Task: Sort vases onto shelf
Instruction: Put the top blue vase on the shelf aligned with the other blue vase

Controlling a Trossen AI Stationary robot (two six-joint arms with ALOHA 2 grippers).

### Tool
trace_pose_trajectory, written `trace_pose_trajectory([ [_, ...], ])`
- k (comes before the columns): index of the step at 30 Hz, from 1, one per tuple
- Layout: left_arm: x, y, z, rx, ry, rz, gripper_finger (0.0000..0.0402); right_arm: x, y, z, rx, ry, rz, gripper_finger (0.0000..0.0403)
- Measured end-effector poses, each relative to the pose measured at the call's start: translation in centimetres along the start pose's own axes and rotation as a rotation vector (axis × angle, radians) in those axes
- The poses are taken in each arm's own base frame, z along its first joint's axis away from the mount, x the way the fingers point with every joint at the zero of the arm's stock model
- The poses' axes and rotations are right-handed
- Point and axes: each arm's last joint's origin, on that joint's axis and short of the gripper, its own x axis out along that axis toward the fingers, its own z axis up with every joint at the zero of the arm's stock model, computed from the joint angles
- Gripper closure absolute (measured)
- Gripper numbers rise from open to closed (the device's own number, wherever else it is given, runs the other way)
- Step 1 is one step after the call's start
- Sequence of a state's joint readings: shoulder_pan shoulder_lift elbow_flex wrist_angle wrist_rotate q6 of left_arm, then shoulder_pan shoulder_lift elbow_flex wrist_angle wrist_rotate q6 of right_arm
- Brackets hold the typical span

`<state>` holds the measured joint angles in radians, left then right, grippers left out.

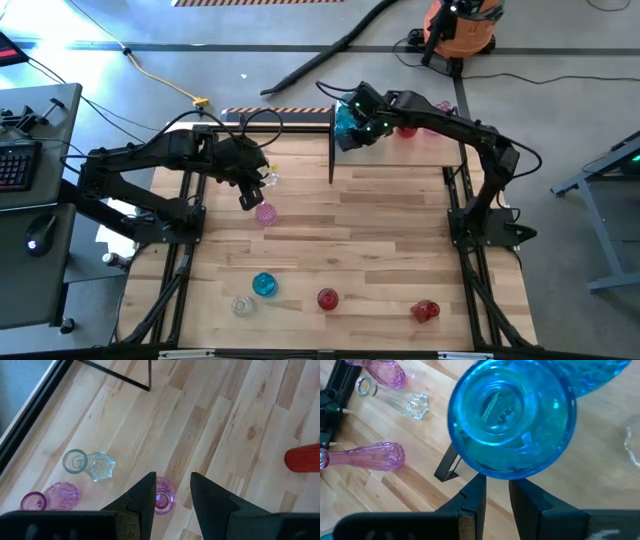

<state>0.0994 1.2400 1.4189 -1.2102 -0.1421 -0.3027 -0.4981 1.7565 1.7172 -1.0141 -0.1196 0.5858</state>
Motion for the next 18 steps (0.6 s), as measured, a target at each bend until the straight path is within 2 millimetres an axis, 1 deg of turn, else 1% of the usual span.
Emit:
trace_pose_trajectory([
  [3, 0.0, 0.0, 0.0, -0.003, 0.0, 0.0, 0.0289, 0.0, 0.1, -0.1, -0.001, 0.016, 0.025, 0.0331],
  [7, 0.0, 0.0, 0.0, -0.007, 0.0, 0.0, 0.0289, 0.1, 1.0, -0.5, 0.006, 0.034, 0.068, 0.0331],
  [15, 0.0, 0.0, 0.0, -0.007, 0.0, 0.0, 0.0289, 0.2, 3.6, -0.8, -0.021, -0.056, 0.165, 0.0331],
  [18, 0.0, 0.0, 0.0, -0.008, 0.0, 0.0, 0.0289, 0.1, 4.1, -0.6, -0.011, -0.089, 0.195, 0.0331],
])
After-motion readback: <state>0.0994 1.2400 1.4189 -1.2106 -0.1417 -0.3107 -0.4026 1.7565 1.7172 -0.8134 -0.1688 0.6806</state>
